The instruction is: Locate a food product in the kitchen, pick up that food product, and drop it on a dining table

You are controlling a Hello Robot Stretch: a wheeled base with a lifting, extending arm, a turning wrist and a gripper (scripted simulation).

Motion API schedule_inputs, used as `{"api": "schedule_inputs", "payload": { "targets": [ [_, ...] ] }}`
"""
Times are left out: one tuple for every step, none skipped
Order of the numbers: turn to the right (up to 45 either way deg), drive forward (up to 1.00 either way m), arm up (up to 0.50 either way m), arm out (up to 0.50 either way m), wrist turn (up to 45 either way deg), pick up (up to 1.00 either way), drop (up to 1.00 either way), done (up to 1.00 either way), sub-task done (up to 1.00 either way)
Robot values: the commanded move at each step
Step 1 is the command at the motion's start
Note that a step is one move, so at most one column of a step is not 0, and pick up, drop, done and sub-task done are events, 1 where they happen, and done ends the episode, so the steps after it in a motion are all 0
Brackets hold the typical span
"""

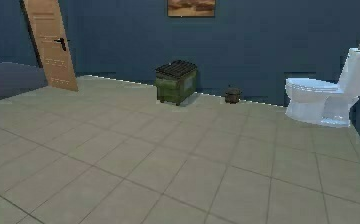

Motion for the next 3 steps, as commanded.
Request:
{"api": "schedule_inputs", "payload": {
  "targets": [
    [0.0,0.65,0.0,0.0,0.0,0.0,0.0,0.0,0.0],
    [-39.0,0.0,0.0,0.0,0.0,0.0,0.0,0.0,0.0],
    [0.0,1.0,0.0,0.0,0.0,0.0,0.0,0.0,0.0]
  ]
}}
